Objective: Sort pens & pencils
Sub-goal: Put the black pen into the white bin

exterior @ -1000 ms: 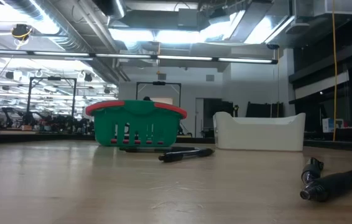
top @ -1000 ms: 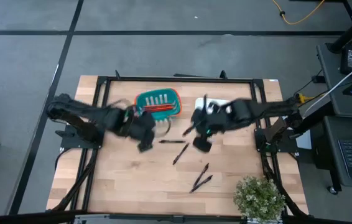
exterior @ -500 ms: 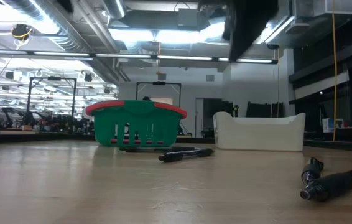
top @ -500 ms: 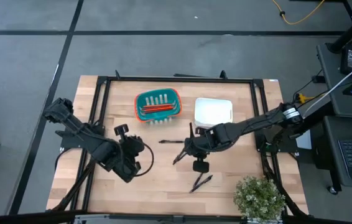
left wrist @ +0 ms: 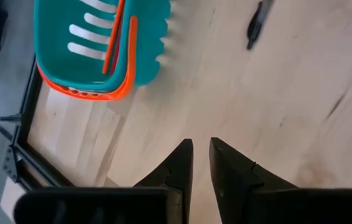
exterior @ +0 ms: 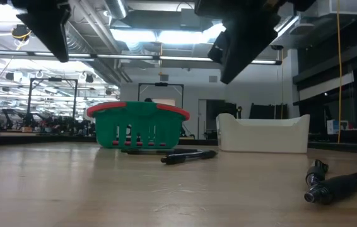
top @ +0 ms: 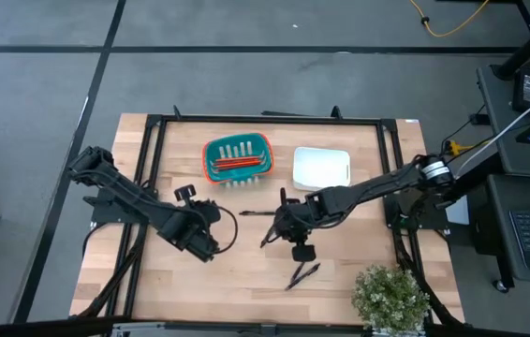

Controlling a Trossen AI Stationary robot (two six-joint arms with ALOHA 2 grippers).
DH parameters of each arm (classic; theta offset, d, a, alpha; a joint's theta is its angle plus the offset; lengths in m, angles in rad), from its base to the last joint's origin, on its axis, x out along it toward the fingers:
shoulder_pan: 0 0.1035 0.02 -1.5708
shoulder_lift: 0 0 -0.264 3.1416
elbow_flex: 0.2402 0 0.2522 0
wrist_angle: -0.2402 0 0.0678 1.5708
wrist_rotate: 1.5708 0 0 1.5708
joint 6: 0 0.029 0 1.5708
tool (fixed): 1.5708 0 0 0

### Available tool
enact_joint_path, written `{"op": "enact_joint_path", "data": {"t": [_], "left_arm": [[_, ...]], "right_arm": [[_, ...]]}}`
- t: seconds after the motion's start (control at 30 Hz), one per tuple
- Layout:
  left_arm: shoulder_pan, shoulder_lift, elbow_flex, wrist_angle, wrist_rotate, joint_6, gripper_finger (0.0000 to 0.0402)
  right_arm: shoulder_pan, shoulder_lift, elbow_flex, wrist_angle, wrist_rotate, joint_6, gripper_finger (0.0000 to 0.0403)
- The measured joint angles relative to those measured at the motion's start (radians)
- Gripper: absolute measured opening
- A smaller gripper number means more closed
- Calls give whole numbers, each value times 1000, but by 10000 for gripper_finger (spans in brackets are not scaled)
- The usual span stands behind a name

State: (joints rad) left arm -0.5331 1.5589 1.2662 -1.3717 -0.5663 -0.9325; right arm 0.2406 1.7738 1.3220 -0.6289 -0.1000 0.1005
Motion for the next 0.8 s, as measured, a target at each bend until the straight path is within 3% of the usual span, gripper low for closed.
{"op": "enact_joint_path", "data": {"t": [0.17,0.47,0.8], "left_arm": [[13,0,-9,0,-1,1,45],[24,0,-9,29,-34,26,49],[60,0,-9,42,-34,26,50]], "right_arm": [[-34,46,21,-11,-24,-50,40],[-49,141,24,-47,-54,-189,134],[-49,149,24,-28,-52,-357,129]]}}
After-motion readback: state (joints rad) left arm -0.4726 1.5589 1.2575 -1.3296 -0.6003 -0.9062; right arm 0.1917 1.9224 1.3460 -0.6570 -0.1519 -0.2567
